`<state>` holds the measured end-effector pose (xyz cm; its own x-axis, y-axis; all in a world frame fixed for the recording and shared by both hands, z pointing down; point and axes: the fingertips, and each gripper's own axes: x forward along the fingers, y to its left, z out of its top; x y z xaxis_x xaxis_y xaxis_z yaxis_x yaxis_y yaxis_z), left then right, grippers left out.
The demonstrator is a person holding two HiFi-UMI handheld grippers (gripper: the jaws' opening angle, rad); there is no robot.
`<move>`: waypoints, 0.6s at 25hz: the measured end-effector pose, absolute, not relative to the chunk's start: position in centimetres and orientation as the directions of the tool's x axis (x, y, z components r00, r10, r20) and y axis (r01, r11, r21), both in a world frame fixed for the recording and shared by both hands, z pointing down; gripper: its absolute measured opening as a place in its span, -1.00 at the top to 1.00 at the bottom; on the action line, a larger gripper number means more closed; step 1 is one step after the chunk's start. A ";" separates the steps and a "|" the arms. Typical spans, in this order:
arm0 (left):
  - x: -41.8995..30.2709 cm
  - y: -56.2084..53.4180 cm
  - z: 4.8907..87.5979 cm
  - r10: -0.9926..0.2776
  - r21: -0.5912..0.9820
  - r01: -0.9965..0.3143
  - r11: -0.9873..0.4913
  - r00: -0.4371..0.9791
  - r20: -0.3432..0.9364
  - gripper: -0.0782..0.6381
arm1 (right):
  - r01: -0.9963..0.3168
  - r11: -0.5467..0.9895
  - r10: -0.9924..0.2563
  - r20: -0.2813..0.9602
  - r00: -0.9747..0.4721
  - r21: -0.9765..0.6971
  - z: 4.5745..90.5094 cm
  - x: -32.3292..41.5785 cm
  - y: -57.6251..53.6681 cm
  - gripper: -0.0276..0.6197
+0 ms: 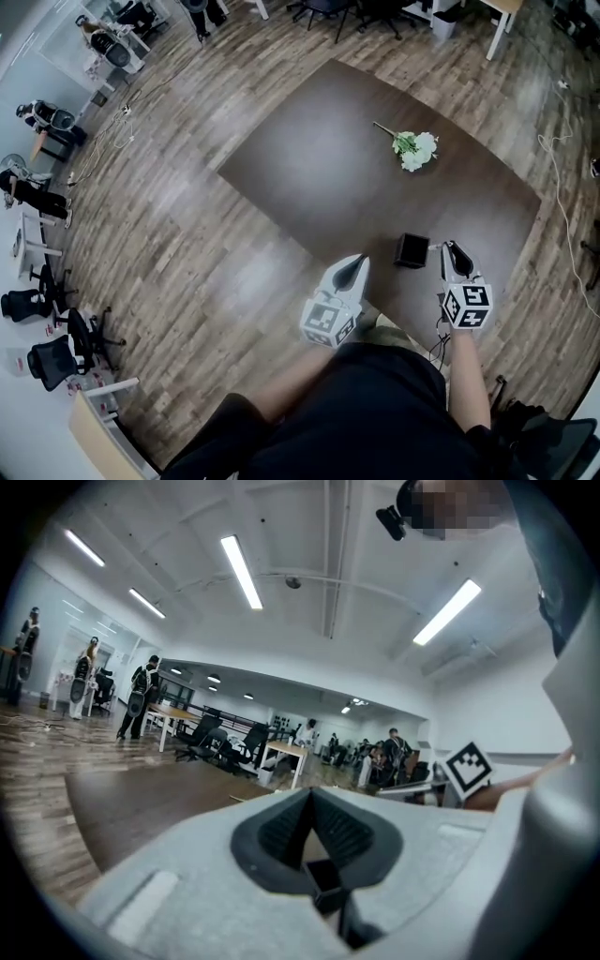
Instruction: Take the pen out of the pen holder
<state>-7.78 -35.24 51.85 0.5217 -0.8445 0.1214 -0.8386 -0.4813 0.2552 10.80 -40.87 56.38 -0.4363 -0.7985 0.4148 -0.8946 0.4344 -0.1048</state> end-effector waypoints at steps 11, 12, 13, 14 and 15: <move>-2.0 -38.8 47.4 -0.777 0.194 -0.774 -0.602 0.624 0.079 0.77 | -0.972 0.225 -0.913 0.334 -0.235 -0.069 49.1 20.9 -35.0 0.74; -1.5 -38.9 46.9 -0.766 0.192 -0.764 -0.617 0.638 0.076 0.77 | -0.978 0.200 -0.921 0.328 -0.210 -0.065 48.5 21.7 -34.2 0.74; -1.0 -39.0 46.5 -0.756 0.190 -0.753 -0.630 0.651 0.073 0.77 | -0.982 0.177 -0.928 0.323 -0.187 -0.062 47.9 22.4 -33.5 0.74; -0.5 -39.1 46.2 -0.746 0.188 -0.743 -0.642 0.662 0.070 0.77 | -0.986 0.154 -0.934 0.318 -0.165 -0.057 47.5 23.1 -32.9 0.74; 0.1 -39.2 46.0 -0.737 0.187 -0.734 -0.653 0.673 0.067 0.77 | -0.990 0.131 -0.940 0.312 -0.141 -0.052 47.1 23.8 -32.3 0.74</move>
